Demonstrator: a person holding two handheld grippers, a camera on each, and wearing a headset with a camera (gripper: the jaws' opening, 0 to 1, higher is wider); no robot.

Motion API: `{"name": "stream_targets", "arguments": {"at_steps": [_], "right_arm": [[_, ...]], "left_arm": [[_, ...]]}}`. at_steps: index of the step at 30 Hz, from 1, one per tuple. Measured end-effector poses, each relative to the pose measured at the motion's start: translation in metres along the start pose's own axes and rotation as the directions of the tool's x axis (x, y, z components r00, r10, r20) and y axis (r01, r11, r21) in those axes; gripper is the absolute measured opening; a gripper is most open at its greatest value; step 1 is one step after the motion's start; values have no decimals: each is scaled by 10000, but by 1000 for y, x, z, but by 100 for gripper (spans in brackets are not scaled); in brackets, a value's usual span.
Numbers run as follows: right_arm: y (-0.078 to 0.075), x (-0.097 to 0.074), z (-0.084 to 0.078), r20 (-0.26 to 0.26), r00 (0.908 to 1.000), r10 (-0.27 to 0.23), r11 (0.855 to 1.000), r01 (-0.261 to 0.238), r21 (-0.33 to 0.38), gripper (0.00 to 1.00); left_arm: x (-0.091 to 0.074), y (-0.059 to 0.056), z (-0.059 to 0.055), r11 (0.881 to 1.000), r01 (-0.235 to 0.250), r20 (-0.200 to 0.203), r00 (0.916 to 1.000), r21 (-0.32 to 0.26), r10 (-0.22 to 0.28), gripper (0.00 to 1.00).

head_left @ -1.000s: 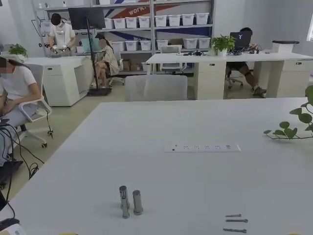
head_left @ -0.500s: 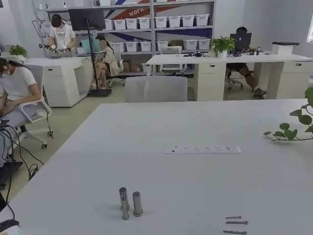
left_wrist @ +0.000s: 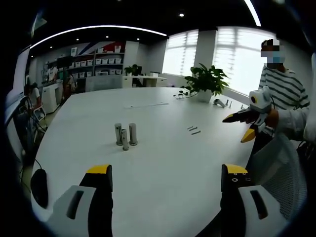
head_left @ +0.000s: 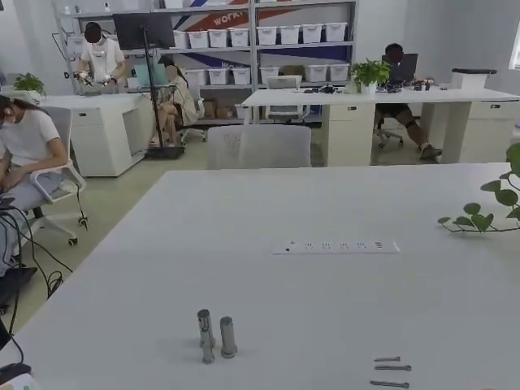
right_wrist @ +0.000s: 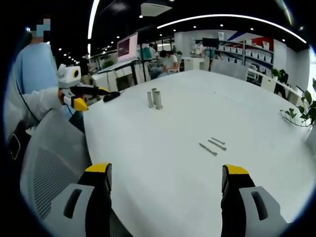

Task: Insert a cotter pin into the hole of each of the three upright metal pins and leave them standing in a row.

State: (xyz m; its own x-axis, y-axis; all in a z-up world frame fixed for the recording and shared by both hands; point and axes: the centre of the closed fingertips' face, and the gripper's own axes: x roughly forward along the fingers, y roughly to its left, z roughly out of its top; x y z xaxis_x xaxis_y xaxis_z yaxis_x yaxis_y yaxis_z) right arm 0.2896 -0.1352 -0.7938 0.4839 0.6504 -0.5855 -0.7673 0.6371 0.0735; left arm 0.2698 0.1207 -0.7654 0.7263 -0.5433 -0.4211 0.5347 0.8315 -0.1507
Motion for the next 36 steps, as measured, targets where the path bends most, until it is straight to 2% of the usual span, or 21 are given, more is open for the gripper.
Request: {"name": "stream_targets", "arguments": {"at_steps": [9, 17, 21, 24, 30, 34, 36], "right_arm": [[-1, 0, -2, -42, 10000, -17, 10000, 17, 40, 94], [-1, 0, -3, -63, 10000, -24, 10000, 24, 75, 94], [-2, 1, -4, -117, 9999, -25, 10000, 26, 71, 94], [-3, 1, -4, -155, 9999, -45, 10000, 47, 76, 94], [-4, 1, -6, -238, 9997, -90, 9999, 93, 112, 93], [-6, 1, -6, -295, 9995, -137, 9998, 141, 141, 93], [-6, 0, -6, -332, 9993, -157, 9998, 161, 135, 93]], "left_arm": [[2, 1, 0, 10000, 17, 19, 10000, -62, -17, 91], [9, 7, 3, 9999, 59, 107, 9999, -121, -58, 90], [16, 16, 5, 9998, 147, 84, 9999, -149, -146, 89], [20, 26, 10, 9996, 144, 209, 9997, -240, -139, 87], [31, 43, 19, 9991, 49, 383, 9993, -425, -33, 78], [42, 52, 20, 9999, 29, 328, 9995, -129, -25, 69], [48, 56, 18, 9999, 116, 267, 9996, -33, -115, 62]]}}
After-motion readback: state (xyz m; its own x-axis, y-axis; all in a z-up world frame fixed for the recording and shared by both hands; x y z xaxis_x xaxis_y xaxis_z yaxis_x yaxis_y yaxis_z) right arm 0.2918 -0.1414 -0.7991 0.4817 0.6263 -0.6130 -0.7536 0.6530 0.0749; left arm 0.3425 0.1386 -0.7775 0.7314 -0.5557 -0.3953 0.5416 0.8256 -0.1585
